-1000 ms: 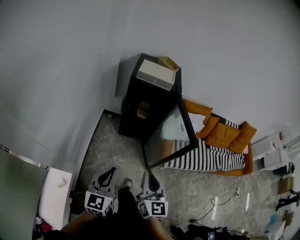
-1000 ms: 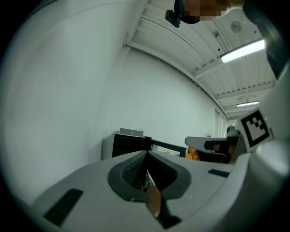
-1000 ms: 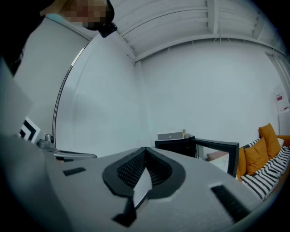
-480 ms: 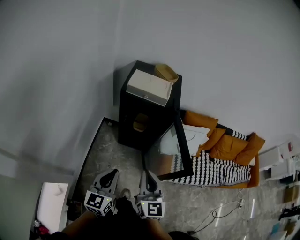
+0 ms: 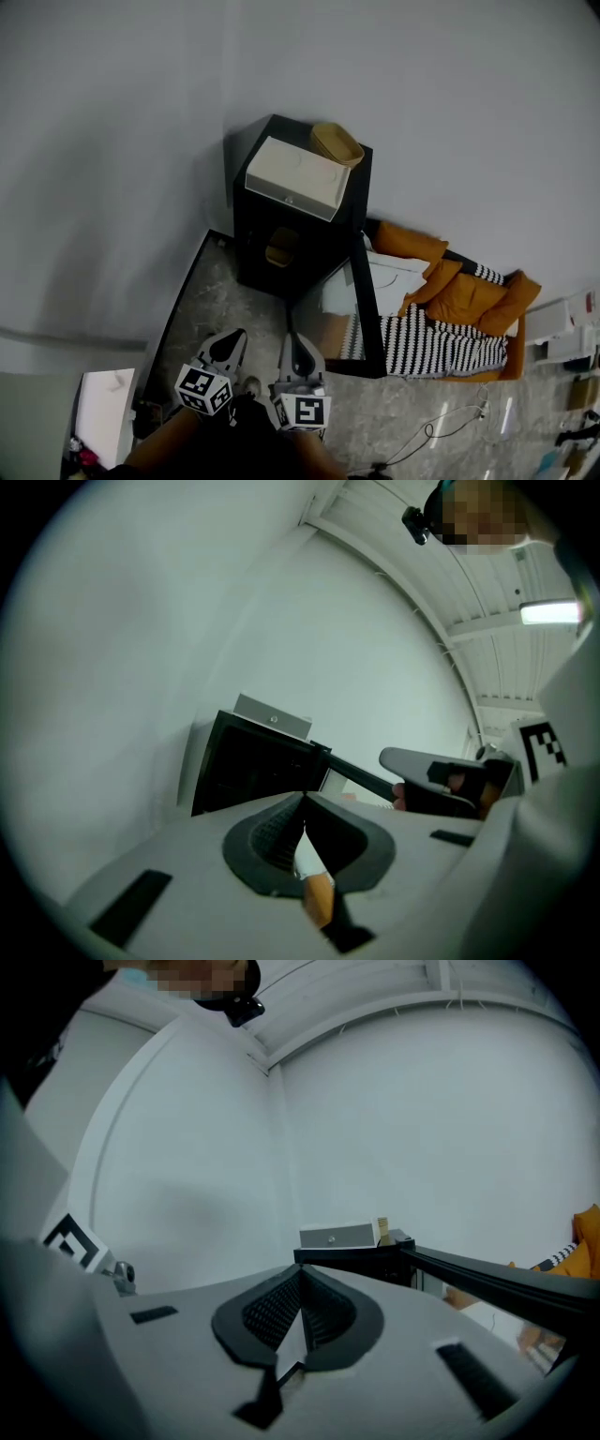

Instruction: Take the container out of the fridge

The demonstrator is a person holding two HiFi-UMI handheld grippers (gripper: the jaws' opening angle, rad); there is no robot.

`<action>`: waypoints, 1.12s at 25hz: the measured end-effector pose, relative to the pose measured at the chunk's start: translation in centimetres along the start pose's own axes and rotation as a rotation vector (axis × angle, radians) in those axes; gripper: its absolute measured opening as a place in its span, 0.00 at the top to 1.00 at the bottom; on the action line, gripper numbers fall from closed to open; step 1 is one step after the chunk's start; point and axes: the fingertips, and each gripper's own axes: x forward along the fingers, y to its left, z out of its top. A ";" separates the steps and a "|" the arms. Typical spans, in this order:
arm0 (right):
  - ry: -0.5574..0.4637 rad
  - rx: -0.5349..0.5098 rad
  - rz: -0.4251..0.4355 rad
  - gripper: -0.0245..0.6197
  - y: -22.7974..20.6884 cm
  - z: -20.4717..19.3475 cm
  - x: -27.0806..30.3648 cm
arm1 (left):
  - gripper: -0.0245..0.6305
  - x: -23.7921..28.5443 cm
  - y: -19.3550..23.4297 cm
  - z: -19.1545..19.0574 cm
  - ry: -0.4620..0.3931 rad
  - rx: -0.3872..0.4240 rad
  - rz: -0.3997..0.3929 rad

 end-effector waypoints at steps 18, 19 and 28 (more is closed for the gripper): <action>0.036 0.016 -0.077 0.96 -3.4 -6.0 13.0 | 0.96 15.3 12.3 -6.6 0.126 -0.381 -0.115; 0.037 0.021 -0.090 0.96 -3.9 -6.5 13.6 | 0.96 16.2 12.9 -7.2 0.133 -0.396 -0.121; 0.055 0.049 -0.156 0.96 -7.1 -11.0 17.7 | 0.84 23.9 18.2 -14.5 0.151 -0.565 -0.161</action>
